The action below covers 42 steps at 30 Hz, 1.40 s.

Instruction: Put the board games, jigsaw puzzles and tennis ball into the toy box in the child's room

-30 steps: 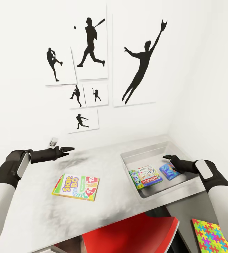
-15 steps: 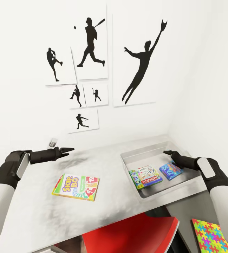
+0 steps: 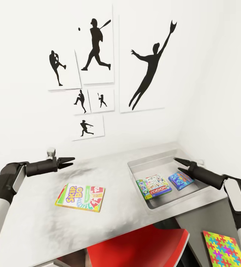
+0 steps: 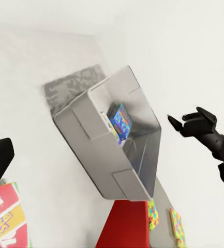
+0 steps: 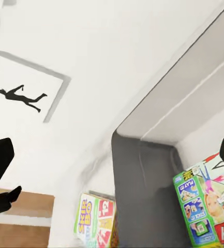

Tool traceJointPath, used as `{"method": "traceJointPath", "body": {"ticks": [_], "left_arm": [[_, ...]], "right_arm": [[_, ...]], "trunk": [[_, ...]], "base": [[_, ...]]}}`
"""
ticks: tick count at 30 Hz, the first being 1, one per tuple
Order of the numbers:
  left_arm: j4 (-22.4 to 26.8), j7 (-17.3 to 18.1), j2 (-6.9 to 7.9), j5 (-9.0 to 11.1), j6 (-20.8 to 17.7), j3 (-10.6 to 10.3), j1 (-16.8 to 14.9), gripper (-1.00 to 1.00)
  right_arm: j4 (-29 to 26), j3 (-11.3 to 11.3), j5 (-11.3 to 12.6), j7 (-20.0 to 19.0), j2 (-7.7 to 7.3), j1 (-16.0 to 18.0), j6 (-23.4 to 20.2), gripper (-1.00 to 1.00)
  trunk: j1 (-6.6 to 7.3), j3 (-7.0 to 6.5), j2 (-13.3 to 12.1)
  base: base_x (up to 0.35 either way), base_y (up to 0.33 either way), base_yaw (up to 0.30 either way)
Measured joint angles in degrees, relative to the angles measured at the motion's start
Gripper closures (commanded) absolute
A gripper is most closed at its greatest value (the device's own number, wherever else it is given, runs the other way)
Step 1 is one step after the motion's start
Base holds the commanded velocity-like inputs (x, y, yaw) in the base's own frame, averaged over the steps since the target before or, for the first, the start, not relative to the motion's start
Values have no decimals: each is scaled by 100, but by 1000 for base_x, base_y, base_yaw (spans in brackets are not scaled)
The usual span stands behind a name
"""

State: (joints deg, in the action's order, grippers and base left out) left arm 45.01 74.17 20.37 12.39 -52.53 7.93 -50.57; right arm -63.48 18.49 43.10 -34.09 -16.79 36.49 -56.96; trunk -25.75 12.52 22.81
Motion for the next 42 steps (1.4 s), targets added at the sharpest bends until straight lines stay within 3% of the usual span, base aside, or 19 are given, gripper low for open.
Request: {"method": "traceJointPath", "body": {"ticks": [4,6,8,10,14,19,25,28,38,42], "left_arm": [[0,388,113,5,-3,-1,123,-100],[-1,585,165,7,0,-1,187,-100],[0,930,254,8,-3,1,286,-100],[-1,1395,386,9,4,1,438,-100],[-1,1561,573,22,2,3,684,-100],[-2,1561,689,36,-16,4,890,-100],[-2,1561,728,31,-28,0,1029,-100],[65,1561,735,36,-55,5,1120,-100],[182,1561,733,43,-222,37,1164,-100],[197,1561,728,41,-233,41,1166,-100]], "right_arm": [[-948,187,-7,-970,6,-747,-77,-100],[-1268,259,-11,-1272,12,-1012,-90,-100],[-1815,473,-14,-1764,40,-1487,-105,-100],[-2101,690,-15,-2040,61,-1794,-112,-100],[-2330,970,-18,-2385,84,-2185,-115,-100],[-2429,1092,-21,-2764,142,-2380,-102,-100],[-2643,1194,-34,-3219,462,-2614,-85,-100],[-2688,1404,-35,-3448,628,-2691,-73,-100],[-2709,1637,-44,-3702,900,-2726,17,-100],[-2700,1738,-49,-3780,931,-2729,47,-100]], "trunk": [[1,1,1],[0,0,0],[1,0,1],[0,1,1],[0,1,1],[0,0,0],[0,-1,0],[0,-10,0],[0,-88,0],[0,-125,0]], "base": [[0,0,0],[0,0,0],[0,0,0],[0,0,0],[0,0,0],[0,0,0],[0,0,0],[0,0,0],[0,0,0],[0,0,0]]}}
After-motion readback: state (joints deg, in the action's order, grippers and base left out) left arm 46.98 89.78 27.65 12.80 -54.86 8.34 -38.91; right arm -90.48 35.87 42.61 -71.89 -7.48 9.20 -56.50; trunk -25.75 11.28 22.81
